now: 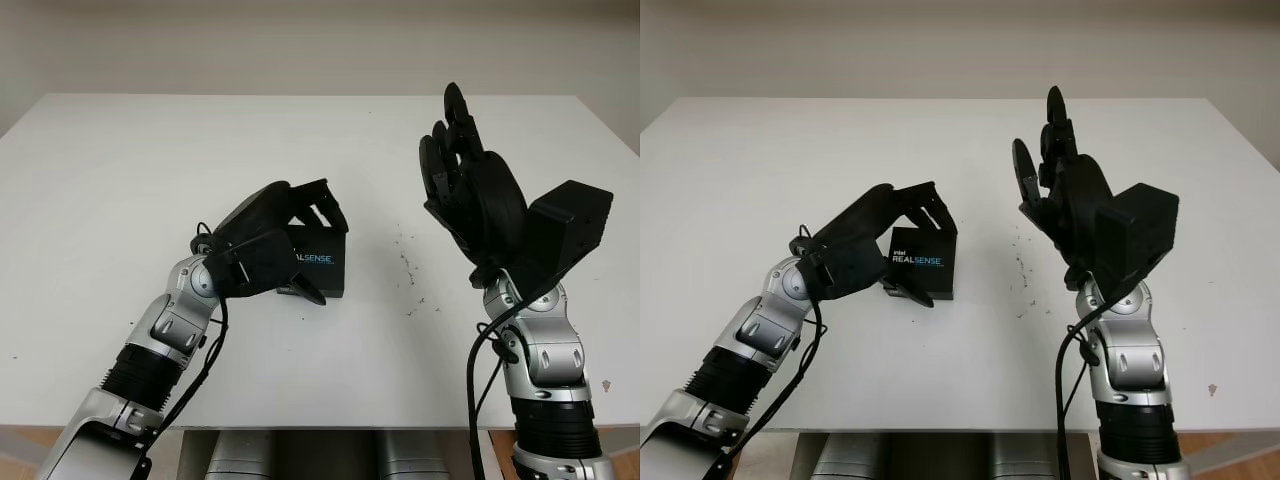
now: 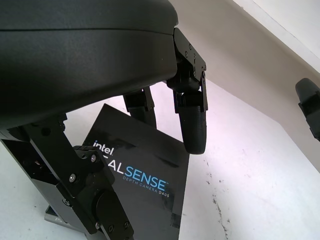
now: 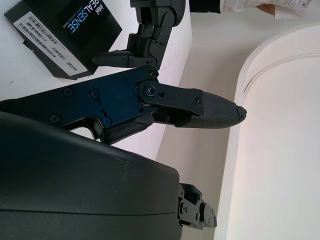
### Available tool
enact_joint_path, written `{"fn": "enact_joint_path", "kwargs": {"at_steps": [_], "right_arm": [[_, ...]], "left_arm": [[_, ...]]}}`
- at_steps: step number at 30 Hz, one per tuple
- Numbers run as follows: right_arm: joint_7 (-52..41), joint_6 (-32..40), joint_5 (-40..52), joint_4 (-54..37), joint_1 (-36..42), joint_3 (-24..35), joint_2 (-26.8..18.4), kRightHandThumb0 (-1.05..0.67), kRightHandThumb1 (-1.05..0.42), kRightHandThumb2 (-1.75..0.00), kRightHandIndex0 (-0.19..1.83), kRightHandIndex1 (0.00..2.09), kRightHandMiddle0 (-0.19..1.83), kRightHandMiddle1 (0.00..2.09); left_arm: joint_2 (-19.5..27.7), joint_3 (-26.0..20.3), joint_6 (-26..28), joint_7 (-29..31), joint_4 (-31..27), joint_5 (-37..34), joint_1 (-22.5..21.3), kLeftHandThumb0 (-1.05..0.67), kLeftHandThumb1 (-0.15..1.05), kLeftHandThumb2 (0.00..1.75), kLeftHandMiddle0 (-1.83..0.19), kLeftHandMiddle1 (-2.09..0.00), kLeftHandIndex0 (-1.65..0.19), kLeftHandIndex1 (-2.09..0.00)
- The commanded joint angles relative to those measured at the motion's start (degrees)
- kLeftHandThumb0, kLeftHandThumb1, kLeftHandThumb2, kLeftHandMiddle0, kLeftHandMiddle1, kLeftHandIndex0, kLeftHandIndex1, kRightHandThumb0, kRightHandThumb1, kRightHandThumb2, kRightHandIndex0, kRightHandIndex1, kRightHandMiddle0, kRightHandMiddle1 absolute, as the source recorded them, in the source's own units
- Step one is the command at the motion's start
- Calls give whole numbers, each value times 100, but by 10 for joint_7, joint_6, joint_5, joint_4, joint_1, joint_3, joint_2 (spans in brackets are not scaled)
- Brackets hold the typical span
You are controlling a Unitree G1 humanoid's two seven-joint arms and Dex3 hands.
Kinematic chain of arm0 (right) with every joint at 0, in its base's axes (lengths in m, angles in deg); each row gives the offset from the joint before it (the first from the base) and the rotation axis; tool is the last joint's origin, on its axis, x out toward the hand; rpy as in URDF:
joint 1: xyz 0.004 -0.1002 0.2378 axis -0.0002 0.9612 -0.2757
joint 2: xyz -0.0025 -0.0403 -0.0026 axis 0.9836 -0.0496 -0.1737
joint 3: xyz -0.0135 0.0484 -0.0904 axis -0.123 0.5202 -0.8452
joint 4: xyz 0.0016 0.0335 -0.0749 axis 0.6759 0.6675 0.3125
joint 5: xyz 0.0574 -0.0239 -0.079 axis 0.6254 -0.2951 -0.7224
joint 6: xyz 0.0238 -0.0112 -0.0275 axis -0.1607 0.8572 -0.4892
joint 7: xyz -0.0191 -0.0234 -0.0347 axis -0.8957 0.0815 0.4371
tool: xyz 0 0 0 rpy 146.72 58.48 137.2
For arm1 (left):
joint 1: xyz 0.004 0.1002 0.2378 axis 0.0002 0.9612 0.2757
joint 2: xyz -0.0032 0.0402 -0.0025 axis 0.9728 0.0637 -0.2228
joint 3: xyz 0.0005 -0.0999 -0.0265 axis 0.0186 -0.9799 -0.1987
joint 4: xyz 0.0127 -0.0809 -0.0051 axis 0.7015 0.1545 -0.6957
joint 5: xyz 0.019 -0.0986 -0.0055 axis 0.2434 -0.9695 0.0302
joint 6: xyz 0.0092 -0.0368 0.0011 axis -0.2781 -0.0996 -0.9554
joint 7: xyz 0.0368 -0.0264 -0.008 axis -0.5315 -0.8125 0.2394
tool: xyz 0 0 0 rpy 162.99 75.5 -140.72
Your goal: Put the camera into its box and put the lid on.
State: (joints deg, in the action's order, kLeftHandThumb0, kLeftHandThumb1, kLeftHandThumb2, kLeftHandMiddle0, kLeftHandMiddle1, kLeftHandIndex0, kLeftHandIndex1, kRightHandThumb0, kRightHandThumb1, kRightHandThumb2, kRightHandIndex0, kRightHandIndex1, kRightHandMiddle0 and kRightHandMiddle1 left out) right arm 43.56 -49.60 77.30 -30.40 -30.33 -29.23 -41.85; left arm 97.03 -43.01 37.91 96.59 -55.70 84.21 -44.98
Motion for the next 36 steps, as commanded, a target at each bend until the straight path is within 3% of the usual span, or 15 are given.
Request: {"fn": "enact_joint_path", "kwargs": {"at_steps": [1, 11, 17, 19, 21, 36], "right_arm": [[0, 4, 3, -11, -2, 1, -2, -70, -105, -57, -19, 0, -17, 2], [-4, 4, 1, -11, -1, -1, -7, -72, -105, -56, -19, 1, -17, 3], [-12, 3, -3, -11, -1, -3, -11, -72, -105, -57, -19, 1, -18, 3], [-14, 5, -3, -12, -1, -3, -12, -73, -105, -57, -19, 1, -18, 3], [-15, 5, -1, -12, -2, -2, -11, -71, -105, -57, -19, 1, -18, 3], [-17, 4, -1, -18, 1, -2, -13, -70, -105, -56, -19, 3, -18, 4]], "left_arm": [[11, -11, 4, 0, -5, 1, 8, -2, 93, 5, -38, -142, -33, -144], [16, -8, -38, -39, 15, 34, -4, -3, 91, 5, -45, -136, -35, -142], [23, -10, -95, -83, -2, 72, -4, -6, 93, 6, -48, -122, -38, -129], [26, -11, -118, -99, -7, 82, -4, -7, 93, 6, -46, -125, -39, -127], [27, -14, -127, -102, -17, 81, -4, -8, 95, 6, -39, -144, -38, -126], [22, -26, -129, -89, -30, 59, -9, -7, 96, 5, -44, -133, -37, -127]]}}
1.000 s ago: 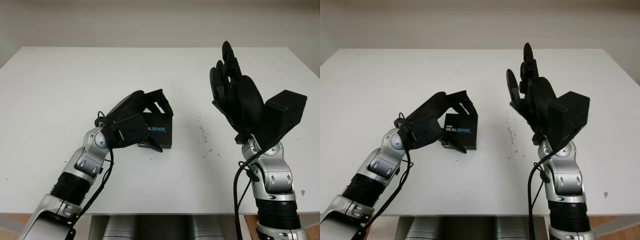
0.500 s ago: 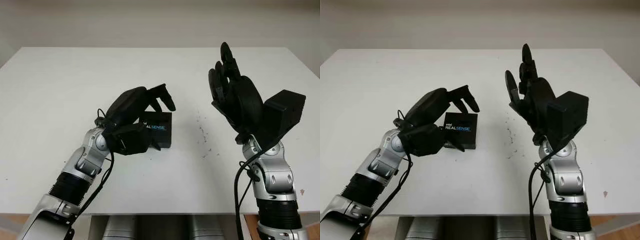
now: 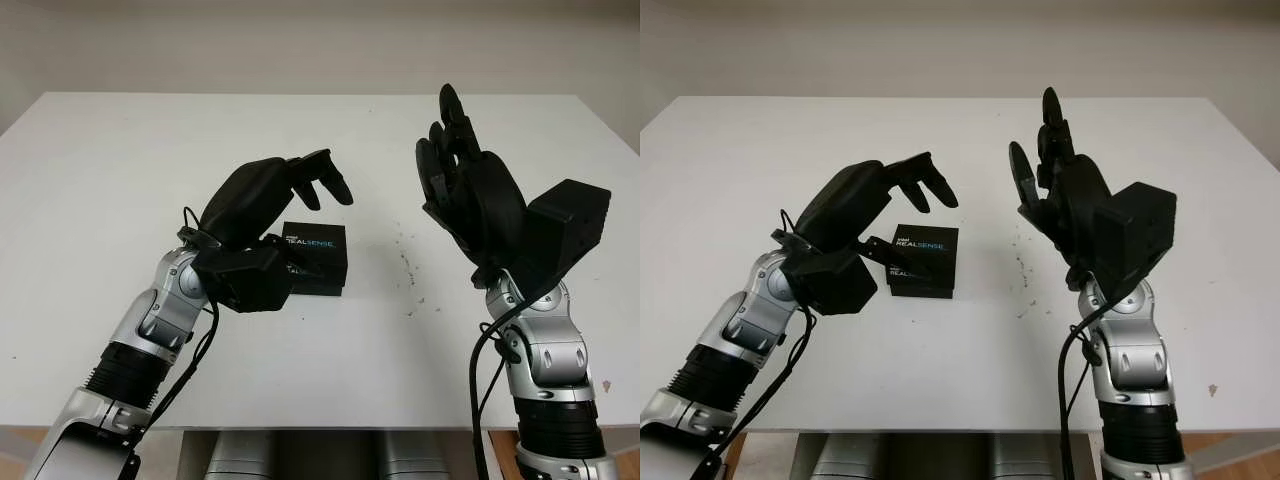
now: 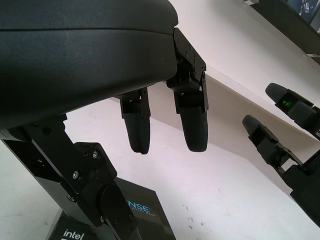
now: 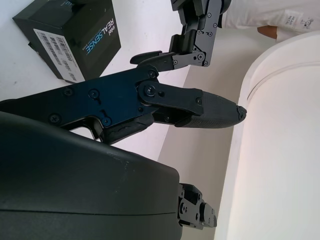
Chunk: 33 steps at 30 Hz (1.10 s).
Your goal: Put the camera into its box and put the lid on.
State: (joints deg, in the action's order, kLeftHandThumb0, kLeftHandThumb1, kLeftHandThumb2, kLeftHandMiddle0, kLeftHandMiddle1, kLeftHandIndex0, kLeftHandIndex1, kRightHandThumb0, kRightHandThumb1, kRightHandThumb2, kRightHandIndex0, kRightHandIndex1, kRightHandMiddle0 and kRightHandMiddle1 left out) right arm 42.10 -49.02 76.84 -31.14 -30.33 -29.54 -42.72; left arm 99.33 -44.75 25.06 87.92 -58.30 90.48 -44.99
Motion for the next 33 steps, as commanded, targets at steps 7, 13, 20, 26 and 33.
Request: {"fn": "enact_joint_path", "kwargs": {"at_steps": [7, 13, 20, 26, 33], "right_arm": [[-4, -14, -8, -5, 4, -2, -11, -72, -105, -57, -19, 3, -18, 4], [-8, -11, -2, -5, 3, -2, -10, -70, -105, -57, -19, 2, -19, 4], [-4, -9, -5, -5, 2, -2, -9, -70, -105, -57, -19, 1, -18, 4], [-1, -5, 2, -11, 4, 1, -7, -69, -105, -57, -19, 2, -18, 4], [-2, -8, 5, -7, 5, 2, -7, -70, -105, -56, -19, 1, -19, 5]], "left_arm": [[1, -11, 39, 32, -24, -21, 1, -10, 96, 6, -40, -130, -33, -125], [-17, -33, 127, 83, -83, -83, 34, -44, 103, 8, -34, -74, -11, -88], [-61, -75, 283, 125, -142, -192, 78, -47, 105, 25, -39, -12, -10, -42], [-84, -98, 348, 144, -172, -274, 115, -47, 105, 27, -37, -8, -10, -38], [-83, -93, 365, 141, -182, -288, 141, -41, 105, 33, -40, -12, -7, -49]]}}
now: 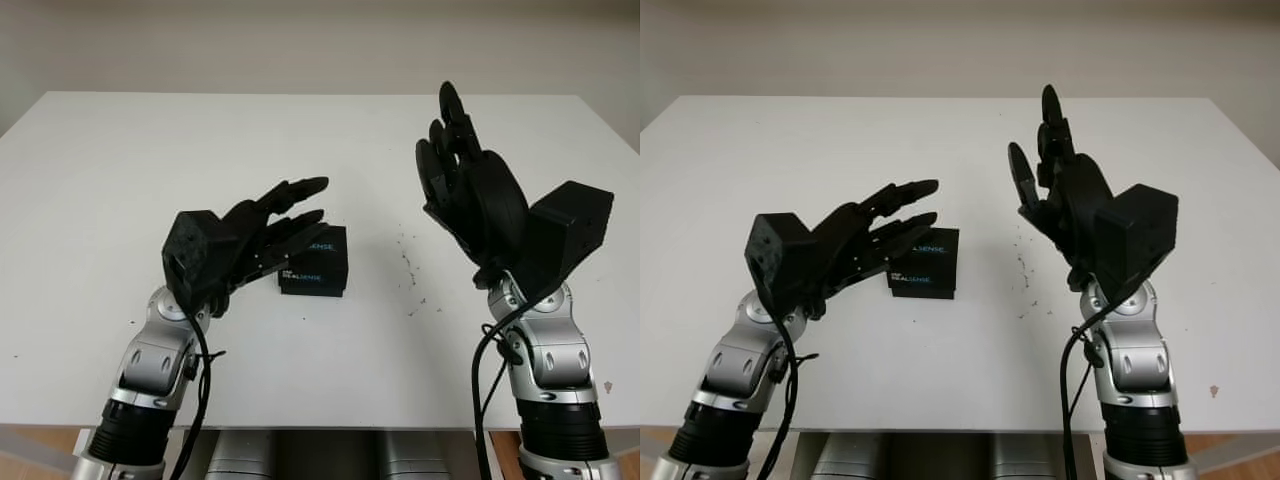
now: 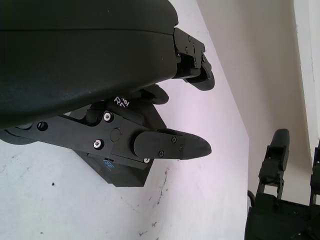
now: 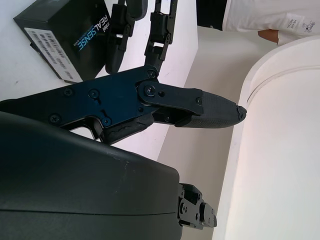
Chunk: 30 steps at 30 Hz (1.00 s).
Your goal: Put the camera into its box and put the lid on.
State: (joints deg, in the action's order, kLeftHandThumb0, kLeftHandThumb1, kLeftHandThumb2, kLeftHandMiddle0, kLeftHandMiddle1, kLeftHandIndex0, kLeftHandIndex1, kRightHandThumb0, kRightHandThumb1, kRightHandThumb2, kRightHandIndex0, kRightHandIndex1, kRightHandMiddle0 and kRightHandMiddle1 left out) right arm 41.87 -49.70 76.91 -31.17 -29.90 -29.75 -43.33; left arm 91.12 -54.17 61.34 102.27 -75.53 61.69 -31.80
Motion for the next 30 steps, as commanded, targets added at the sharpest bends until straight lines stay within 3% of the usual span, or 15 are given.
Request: {"fn": "enact_joint_path", "kwargs": {"at_steps": [1, 4, 11, 17, 25, 30], "right_arm": [[2, 0, 2, -8, 0, 3, -1, -69, -105, -56, -19, 1, -19, 4], [6, 5, 1, -11, -1, 3, -1, -69, -105, -55, -19, 2, -18, 5], [7, 8, 9, -9, -3, 5, 1, -68, -105, -55, -19, 2, -18, 4], [11, 13, 9, -6, -8, 5, 1, -71, -105, -54, -18, 3, -17, 5], [5, -9, 15, 5, -11, 12, -2, -68, -105, -56, -19, 3, -18, 5], [6, -24, 15, 26, -20, 13, 4, -71, -105, -57, -19, 0, -19, 2]], "left_arm": [[0, 2, 7, -3, -10, 1, 12, -42, 105, 33, -39, -15, -2, -58], [2, 6, 15, -4, -14, 4, 21, -41, 105, 34, -34, -20, 5, -71], [21, 28, -6, -13, -15, 45, 40, -42, 105, 35, -31, -22, 10, -73], [27, 38, -19, -25, 29, 83, 32, -42, 105, 36, -31, -12, 3, -48], [15, -29, -55, -77, 44, 60, -26, -54, 105, 36, -16, -2, 3, -29], [-6, -106, -99, -106, 68, -19, -69, -58, 105, 40, 2, -1, 14, -18]]}}
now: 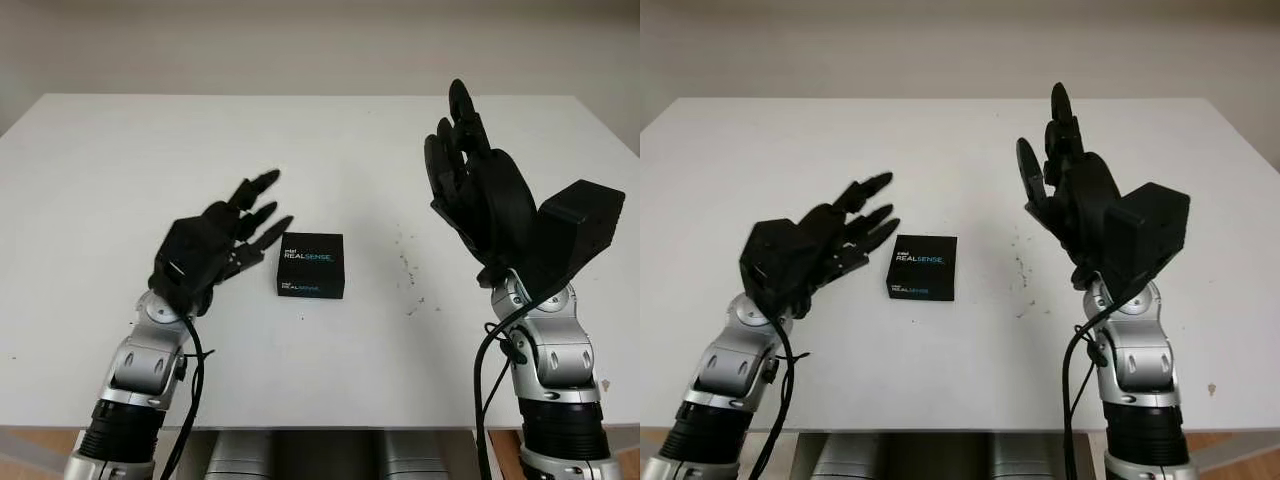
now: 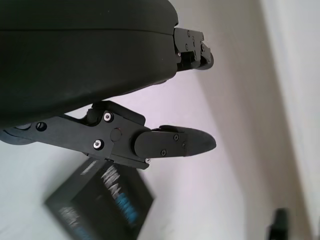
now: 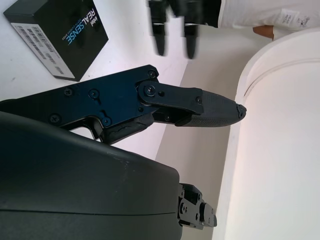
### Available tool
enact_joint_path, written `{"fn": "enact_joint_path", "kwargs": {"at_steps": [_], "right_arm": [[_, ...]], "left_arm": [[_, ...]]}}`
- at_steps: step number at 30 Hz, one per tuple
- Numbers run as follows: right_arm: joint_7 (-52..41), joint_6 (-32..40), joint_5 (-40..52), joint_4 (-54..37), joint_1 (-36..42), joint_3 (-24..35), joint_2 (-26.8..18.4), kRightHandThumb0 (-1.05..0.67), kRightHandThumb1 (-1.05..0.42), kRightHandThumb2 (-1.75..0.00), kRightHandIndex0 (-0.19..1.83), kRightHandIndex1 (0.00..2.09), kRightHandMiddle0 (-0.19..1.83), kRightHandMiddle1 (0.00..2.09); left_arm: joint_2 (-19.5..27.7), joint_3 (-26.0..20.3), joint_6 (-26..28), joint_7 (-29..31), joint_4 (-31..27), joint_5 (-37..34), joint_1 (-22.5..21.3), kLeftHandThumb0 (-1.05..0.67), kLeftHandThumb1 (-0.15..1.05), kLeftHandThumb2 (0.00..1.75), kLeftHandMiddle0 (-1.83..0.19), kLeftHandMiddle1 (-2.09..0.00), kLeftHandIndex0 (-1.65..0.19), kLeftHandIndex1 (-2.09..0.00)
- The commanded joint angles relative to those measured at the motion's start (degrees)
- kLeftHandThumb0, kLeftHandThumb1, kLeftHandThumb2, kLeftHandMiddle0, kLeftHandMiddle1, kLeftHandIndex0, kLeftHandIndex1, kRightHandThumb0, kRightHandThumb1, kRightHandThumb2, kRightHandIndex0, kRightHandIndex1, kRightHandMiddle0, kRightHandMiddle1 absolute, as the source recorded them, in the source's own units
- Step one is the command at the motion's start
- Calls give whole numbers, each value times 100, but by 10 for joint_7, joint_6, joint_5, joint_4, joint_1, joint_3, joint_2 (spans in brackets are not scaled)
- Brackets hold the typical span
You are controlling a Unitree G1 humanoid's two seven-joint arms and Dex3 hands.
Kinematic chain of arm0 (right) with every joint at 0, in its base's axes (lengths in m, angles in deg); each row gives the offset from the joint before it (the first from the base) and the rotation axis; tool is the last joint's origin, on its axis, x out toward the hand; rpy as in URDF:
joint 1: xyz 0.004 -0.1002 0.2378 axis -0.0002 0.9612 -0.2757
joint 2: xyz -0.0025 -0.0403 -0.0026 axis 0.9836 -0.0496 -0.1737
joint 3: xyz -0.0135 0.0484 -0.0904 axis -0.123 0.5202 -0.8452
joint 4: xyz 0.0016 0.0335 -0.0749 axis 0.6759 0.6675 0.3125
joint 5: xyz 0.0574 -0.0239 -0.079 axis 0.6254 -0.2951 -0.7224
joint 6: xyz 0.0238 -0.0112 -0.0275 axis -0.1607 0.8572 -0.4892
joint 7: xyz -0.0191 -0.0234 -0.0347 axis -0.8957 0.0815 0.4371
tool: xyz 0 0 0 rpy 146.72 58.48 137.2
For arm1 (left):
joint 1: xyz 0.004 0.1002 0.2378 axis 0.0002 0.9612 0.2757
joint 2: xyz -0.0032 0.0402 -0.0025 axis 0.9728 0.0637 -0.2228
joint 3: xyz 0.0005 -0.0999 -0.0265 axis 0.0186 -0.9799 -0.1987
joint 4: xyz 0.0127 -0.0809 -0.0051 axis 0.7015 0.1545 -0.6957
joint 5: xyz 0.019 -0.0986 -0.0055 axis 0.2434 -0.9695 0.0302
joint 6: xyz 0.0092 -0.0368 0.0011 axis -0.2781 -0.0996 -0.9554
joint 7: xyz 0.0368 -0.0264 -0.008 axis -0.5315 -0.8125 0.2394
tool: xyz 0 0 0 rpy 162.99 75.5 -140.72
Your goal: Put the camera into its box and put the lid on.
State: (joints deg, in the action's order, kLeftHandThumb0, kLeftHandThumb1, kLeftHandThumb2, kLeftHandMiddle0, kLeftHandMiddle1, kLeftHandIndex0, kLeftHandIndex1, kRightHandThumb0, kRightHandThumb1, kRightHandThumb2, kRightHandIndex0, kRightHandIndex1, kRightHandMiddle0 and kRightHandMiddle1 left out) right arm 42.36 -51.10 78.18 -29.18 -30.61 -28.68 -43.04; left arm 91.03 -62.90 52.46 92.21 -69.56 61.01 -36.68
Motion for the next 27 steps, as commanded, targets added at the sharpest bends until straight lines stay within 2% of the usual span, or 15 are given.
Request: {"fn": "enact_joint_path", "kwargs": {"at_steps": [1, 5, 10, 14, 20, 27], "right_arm": [[2, -9, 3, 11, -14, 2, 1, -71, -105, -57, -19, 0, -19, 1], [0, 18, -2, 16, -16, -4, -4, -75, -105, -62, -19, 0, -19, 0], [-4, 6, 2, 38, -17, -4, 2, -76, -105, -63, -19, 0, -19, 0], [-9, 7, 3, 59, -21, -6, 1, -73, -105, -69, -19, 0, -19, 0], [1, 28, 5, 77, -23, -2, 6, -72, -105, -67, -19, 0, -19, 0], [-3, 28, 6, 81, -14, -2, -1, -72, -105, -65, -19, 0, -19, 0]], "left_arm": [[-8, -31, -18, -7, 20, -27, -29, -58, 105, 40, 5, -1, 15, -17], [-21, -87, -16, -14, 67, -102, -64, -59, 105, 44, 10, -3, 18, -12], [-15, -112, -36, -5, 115, -135, -75, -62, 105, 47, 11, -4, 19, -9], [-11, -110, -58, 3, 128, -135, -65, -63, 105, 45, 15, -4, 19, -4], [-5, -103, -79, 10, 126, -123, -52, -62, 105, 42, 19, -2, 19, 0], [13, -80, -66, 18, 105, -99, -37, -63, 105, 43, 9, -7, 10, -5]]}}
